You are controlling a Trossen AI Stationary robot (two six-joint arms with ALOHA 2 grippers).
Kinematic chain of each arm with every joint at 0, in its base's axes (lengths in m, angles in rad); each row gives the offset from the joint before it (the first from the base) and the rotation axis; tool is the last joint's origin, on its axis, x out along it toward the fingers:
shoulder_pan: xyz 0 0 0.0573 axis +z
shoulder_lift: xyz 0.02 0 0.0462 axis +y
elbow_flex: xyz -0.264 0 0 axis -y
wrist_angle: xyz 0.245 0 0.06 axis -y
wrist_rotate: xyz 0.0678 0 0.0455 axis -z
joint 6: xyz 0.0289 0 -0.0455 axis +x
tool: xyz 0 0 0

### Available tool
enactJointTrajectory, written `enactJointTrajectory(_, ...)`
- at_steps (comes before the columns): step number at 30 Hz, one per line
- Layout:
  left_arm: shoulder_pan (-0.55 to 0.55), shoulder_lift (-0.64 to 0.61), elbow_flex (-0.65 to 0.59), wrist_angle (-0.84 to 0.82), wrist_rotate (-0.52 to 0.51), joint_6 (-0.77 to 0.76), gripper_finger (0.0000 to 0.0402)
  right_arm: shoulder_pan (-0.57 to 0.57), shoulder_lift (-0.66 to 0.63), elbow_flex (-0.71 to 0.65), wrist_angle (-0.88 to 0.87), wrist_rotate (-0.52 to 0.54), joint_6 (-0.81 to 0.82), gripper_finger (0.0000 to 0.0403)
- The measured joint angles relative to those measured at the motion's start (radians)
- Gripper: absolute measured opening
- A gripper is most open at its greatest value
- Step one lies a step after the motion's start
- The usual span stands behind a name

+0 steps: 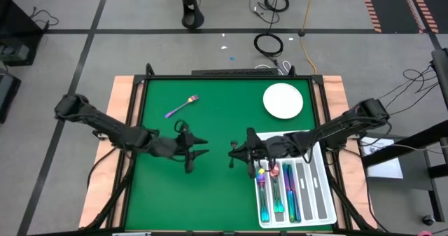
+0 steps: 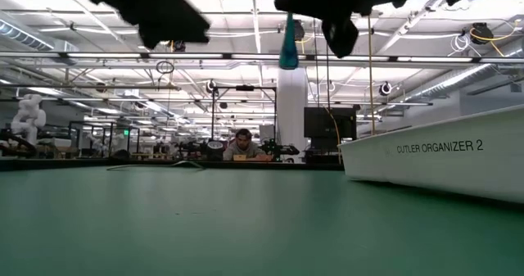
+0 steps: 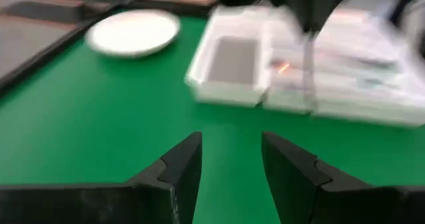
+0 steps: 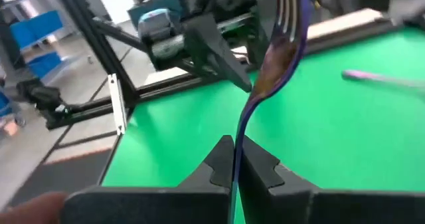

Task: Sort silverware
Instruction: Put the bottom fork into the utensil organizer

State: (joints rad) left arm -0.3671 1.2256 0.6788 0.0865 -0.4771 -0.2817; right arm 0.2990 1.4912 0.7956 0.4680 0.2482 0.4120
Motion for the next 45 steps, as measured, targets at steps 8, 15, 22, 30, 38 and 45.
enactJointTrajectory(8, -0.135, 0.031, 0.0, -0.052, -0.318, 0.024, 0.0157, 0.066, -0.044, 0.0, -0.082, 0.018, 0.262, 0.0001)
enactJointTrajectory(15, -0.138, 0.022, 0.0, -0.052, -0.326, 0.06, 0.0157, 0.129, -0.12, 0.0, -0.166, 0.009, 0.402, 0.0)
enactJointTrajectory(22, -0.137, 0.022, 0.0, -0.059, -0.323, 0.06, 0.0157, 0.176, -0.202, 0.0, -0.271, 0.012, 0.56, 0.0)
enactJointTrajectory(30, -0.137, 0.022, 0.0, -0.058, -0.32, 0.055, 0.0157, 0.219, -0.217, 0.0, -0.443, 0.009, 0.795, 0.0)
enactJointTrajectory(38, -0.137, 0.022, 0.0, -0.058, -0.32, 0.054, 0.0157, 0.289, -0.167, 0.0, -0.531, -0.01, 0.967, 0.0)
enactJointTrajectory(45, -0.137, 0.022, 0.0, -0.058, -0.32, 0.053, 0.0157, 0.341, -0.089, 0.0, -0.558, -0.025, 1.135, 0.0)
